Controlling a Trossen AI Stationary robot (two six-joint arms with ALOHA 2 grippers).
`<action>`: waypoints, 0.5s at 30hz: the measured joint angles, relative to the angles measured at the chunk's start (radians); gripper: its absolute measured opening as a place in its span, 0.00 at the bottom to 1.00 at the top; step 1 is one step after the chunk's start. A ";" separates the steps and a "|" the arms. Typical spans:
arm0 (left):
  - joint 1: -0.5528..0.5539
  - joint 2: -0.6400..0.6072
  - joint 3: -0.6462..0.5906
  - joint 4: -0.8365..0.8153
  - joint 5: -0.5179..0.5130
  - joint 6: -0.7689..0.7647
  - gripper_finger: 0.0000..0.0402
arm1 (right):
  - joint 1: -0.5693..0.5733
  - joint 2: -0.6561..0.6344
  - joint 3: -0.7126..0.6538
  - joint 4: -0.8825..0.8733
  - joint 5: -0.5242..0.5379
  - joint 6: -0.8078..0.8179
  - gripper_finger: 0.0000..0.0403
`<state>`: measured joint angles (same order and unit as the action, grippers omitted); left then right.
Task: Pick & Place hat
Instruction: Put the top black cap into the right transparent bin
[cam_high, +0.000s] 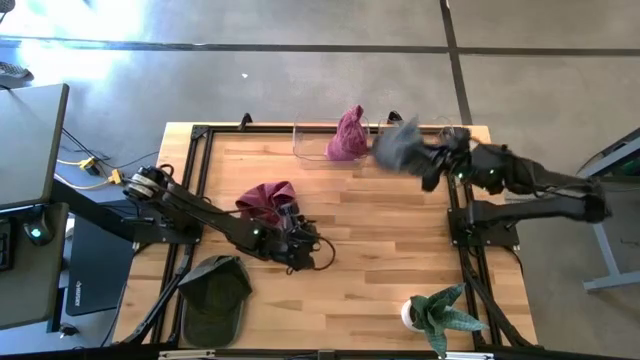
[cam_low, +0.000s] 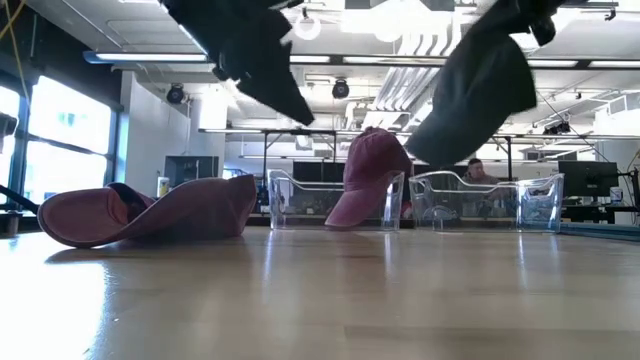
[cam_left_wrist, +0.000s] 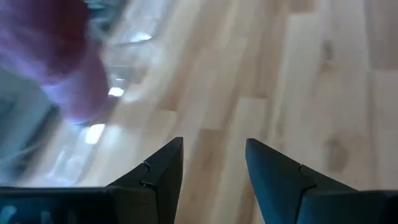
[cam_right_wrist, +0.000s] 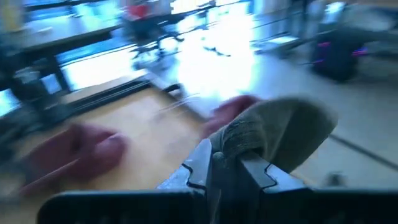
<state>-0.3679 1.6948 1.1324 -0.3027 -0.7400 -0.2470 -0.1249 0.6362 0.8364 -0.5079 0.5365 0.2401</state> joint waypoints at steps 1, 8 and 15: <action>0.000 0.015 -0.002 0.015 0.009 0.010 0.42 | -0.042 -0.007 0.000 0.002 0.001 -0.021 0.08; 0.001 0.056 -0.004 0.099 0.028 0.067 0.42 | -0.364 0.042 0.000 0.043 -0.078 -0.180 0.07; 0.008 0.056 -0.004 0.105 0.076 0.064 0.42 | -0.648 0.133 0.000 0.031 -0.314 -0.224 0.08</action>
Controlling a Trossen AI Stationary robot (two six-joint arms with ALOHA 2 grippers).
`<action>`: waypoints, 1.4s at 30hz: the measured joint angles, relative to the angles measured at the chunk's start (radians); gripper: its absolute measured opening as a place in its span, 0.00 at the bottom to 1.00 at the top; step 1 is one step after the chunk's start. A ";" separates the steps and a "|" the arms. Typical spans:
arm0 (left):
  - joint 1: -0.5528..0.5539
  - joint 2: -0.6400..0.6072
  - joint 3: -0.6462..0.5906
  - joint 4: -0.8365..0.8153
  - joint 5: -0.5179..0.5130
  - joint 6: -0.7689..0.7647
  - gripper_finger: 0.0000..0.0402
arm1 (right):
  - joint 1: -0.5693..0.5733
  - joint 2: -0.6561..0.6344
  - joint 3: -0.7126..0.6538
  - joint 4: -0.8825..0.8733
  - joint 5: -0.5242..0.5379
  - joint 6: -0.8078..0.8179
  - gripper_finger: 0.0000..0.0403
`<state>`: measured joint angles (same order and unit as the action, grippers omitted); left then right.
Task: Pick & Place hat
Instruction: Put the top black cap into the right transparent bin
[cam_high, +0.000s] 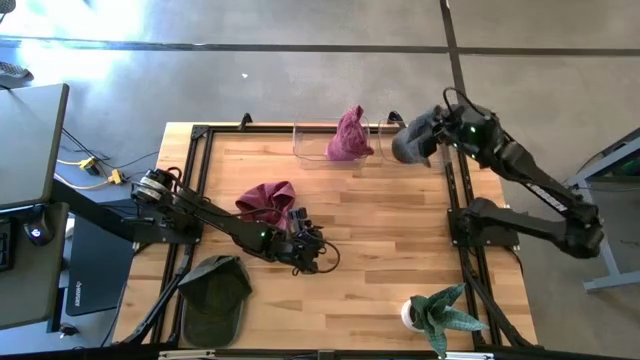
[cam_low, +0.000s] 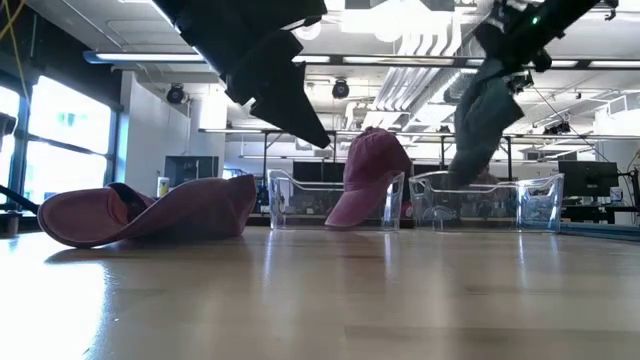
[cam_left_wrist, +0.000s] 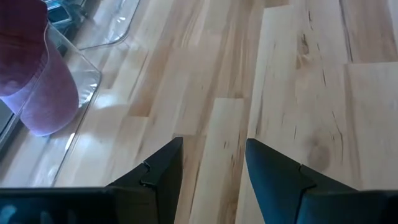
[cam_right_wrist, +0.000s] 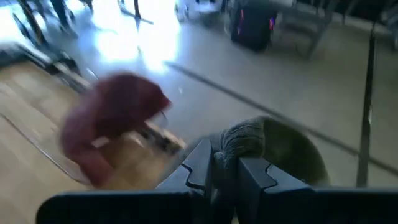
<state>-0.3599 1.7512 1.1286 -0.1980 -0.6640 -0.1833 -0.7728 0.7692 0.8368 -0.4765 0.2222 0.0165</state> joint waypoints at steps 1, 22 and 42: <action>0.000 0.000 0.000 0.002 0.000 0.000 0.42 | -0.037 0.015 0.000 -0.012 -0.032 -0.011 0.08; 0.000 0.001 0.000 -0.002 0.032 -0.001 0.42 | -0.266 0.204 0.000 -0.043 -0.171 -0.022 0.11; 0.000 0.001 0.001 -0.002 0.053 -0.001 0.42 | -0.162 0.317 0.001 -0.113 0.121 -0.128 0.35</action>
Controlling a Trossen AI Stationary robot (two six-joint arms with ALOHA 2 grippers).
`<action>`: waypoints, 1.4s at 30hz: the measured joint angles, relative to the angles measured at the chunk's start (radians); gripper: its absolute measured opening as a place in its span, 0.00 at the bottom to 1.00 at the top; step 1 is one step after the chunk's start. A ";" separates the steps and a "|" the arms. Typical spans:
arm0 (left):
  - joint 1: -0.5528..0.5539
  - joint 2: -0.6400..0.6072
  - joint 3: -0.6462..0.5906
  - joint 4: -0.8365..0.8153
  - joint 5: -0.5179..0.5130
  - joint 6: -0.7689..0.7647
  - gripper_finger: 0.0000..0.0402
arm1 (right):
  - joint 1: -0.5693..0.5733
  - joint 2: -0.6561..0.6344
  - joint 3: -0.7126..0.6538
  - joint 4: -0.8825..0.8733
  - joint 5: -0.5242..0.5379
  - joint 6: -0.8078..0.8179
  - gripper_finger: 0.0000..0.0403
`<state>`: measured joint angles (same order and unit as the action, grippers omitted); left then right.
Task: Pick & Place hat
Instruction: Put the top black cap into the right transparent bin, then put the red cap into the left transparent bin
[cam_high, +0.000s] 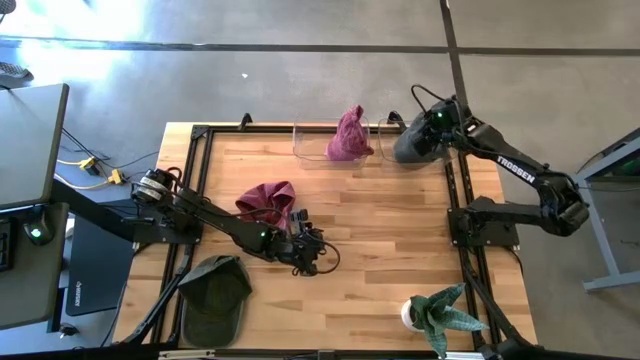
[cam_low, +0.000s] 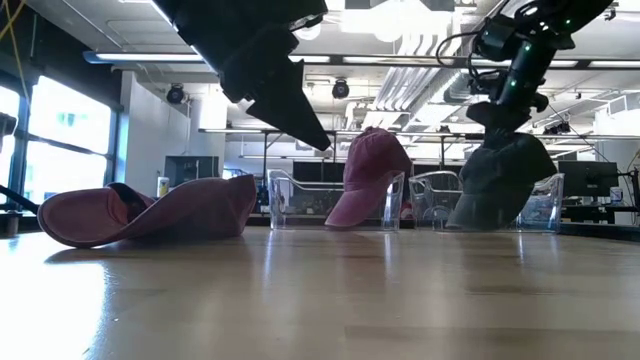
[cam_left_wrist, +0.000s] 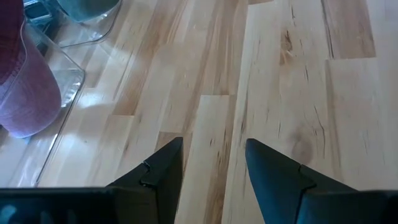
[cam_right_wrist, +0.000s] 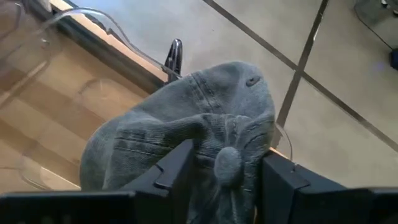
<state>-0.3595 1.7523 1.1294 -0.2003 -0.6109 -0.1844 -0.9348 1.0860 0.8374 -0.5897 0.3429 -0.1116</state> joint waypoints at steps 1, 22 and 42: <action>0.000 0.000 0.000 0.001 0.000 0.000 0.42 | 0.000 0.000 0.005 -0.008 -0.002 0.002 0.37; 0.000 0.000 0.000 0.021 0.002 0.019 0.42 | 0.050 0.029 0.129 -0.264 -0.168 0.064 0.21; 0.000 0.000 0.000 0.019 0.002 0.019 0.42 | 0.006 0.173 0.046 0.013 0.109 0.083 0.02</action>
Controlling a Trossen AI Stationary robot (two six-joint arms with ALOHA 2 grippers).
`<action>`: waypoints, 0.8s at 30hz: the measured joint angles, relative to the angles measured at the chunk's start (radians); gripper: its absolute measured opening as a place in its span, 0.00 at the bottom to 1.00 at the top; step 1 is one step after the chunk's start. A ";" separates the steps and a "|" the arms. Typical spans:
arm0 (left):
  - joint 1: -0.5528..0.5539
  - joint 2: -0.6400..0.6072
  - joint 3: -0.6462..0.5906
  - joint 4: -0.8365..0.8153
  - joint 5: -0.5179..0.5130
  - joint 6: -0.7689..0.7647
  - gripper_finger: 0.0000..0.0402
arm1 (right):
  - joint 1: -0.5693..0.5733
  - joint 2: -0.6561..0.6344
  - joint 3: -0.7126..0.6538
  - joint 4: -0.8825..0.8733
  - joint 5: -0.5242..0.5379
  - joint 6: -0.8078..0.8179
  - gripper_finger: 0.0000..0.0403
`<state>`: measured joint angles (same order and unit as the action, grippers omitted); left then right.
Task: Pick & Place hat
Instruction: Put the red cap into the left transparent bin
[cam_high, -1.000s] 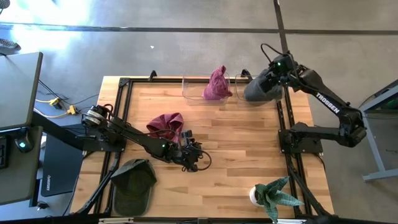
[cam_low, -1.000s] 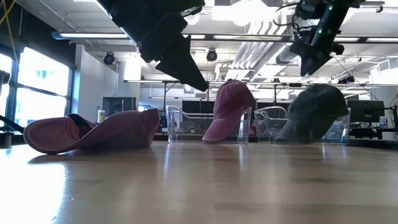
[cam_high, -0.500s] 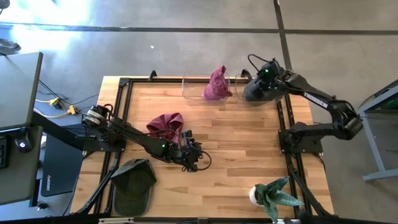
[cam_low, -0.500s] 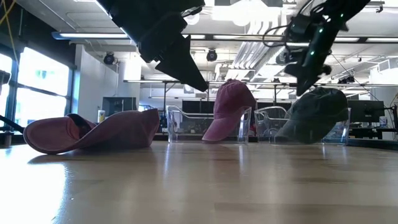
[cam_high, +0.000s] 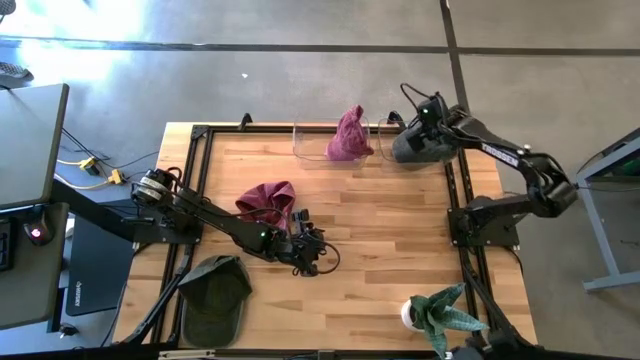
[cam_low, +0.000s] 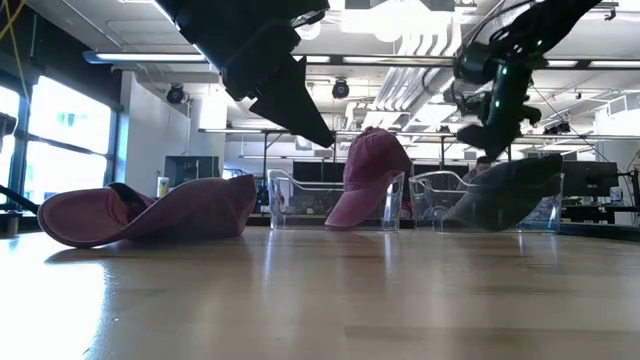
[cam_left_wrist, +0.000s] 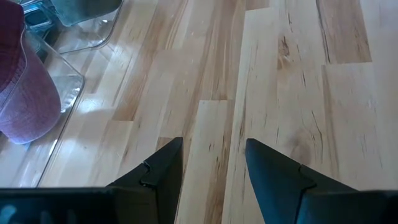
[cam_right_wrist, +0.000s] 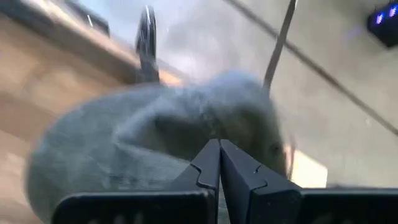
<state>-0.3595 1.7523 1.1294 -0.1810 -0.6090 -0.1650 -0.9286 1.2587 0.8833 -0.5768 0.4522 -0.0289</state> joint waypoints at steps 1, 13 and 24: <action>0.000 0.000 0.000 0.000 0.000 0.000 0.42 | 0.008 -0.026 0.000 0.008 -0.003 -0.007 0.02; -0.007 -0.017 0.008 -0.137 -0.037 -0.058 0.42 | 0.357 -0.398 0.000 -0.073 -0.096 0.044 0.00; -0.176 -0.034 0.173 -0.882 -0.045 -0.607 0.42 | 0.977 -0.494 -0.194 0.133 -0.154 0.289 0.00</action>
<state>-0.5351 1.7179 1.3028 -1.0634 -0.6537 -0.7722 0.0483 0.7645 0.6888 -0.4436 0.2982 0.2601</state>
